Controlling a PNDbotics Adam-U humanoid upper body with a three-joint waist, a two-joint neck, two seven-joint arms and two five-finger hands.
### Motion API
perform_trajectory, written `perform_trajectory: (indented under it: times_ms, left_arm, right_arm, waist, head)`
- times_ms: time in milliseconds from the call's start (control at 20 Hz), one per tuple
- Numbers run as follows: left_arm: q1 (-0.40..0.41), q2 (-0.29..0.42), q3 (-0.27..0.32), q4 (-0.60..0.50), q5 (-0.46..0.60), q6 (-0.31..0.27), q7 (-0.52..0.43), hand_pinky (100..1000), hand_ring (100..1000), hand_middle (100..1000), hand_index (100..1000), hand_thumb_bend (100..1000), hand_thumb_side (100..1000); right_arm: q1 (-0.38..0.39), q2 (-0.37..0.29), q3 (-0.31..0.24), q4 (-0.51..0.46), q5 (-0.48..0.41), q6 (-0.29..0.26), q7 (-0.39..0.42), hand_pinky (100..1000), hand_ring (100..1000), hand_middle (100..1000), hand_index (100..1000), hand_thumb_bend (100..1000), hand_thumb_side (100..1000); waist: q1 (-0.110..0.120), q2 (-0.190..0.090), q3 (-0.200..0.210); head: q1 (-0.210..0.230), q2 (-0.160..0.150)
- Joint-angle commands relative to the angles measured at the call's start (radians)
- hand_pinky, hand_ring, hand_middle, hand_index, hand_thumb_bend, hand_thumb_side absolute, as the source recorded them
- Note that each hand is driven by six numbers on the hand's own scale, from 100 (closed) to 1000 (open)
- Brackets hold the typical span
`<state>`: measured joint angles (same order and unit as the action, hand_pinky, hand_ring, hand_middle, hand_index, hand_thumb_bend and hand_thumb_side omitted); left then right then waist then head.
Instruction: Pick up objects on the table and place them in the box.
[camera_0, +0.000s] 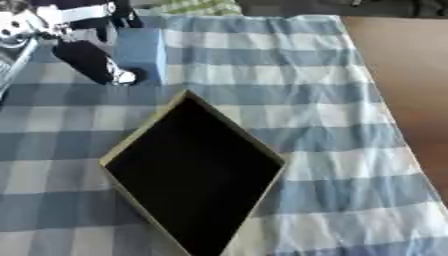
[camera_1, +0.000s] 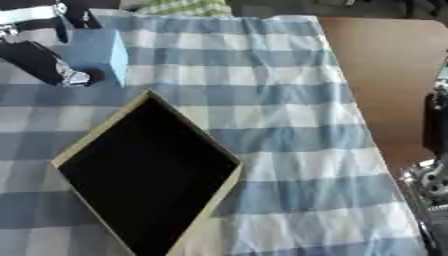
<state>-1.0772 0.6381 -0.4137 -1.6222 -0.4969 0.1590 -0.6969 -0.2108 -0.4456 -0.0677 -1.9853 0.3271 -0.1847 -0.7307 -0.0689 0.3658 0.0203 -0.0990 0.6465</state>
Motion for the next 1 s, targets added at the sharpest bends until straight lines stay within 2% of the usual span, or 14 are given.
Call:
perform_trajectory:
  times_ms: [50,200,300,450,650,700,1000]
  left_arm:
    - [-0.001,0.062,-0.011,-0.149,0.088,0.046,0.025,594,736,704,691,169,320]
    - [0.026,0.115,-0.036,-0.297,0.178,0.107,0.057,585,734,703,690,177,316]
    - [0.036,0.139,-0.057,-0.358,0.233,0.120,0.083,586,734,704,690,185,313]
    - [0.030,0.148,-0.095,-0.375,0.278,0.081,0.129,585,733,703,691,200,318]
    - [0.026,0.141,-0.154,-0.378,0.284,0.028,0.122,565,715,695,688,203,319]
    - [0.028,0.138,-0.163,-0.378,0.280,0.019,0.118,528,678,692,686,196,311]
    - [0.066,0.112,-0.210,-0.378,0.213,0.009,0.070,519,666,696,691,193,302]
  right_arm:
    - [-0.004,-0.031,-0.011,-0.015,0.002,-0.003,-0.001,764,824,744,872,100,888]
    - [-0.006,-0.034,-0.010,-0.015,0.003,-0.005,-0.001,765,824,743,871,100,885]
    - [-0.006,-0.035,-0.010,-0.015,0.003,-0.005,0.000,765,824,743,871,100,885]
    - [-0.006,-0.035,-0.009,-0.015,0.003,-0.006,0.002,765,824,743,872,100,884]
    - [-0.007,-0.033,-0.008,-0.015,0.001,-0.007,0.005,765,824,743,872,100,886]
    - [-0.008,-0.032,-0.007,-0.015,0.000,-0.007,0.005,765,824,743,872,100,887]
    - [-0.007,-0.027,-0.008,-0.015,-0.002,-0.008,0.005,766,825,742,872,100,888]
  waist:
    - [0.004,-0.026,0.002]
    - [0.005,-0.026,0.003]
    - [0.005,-0.026,0.003]
    - [0.005,-0.027,0.005]
    - [0.005,-0.028,0.007]
    - [0.004,-0.028,0.008]
    - [0.001,-0.027,0.008]
  head:
    - [-0.008,0.009]
    - [-0.010,0.010]
    - [-0.009,0.012]
    - [-0.011,0.012]
    - [-0.011,0.012]
    - [-0.011,0.012]
    - [-0.009,0.015]
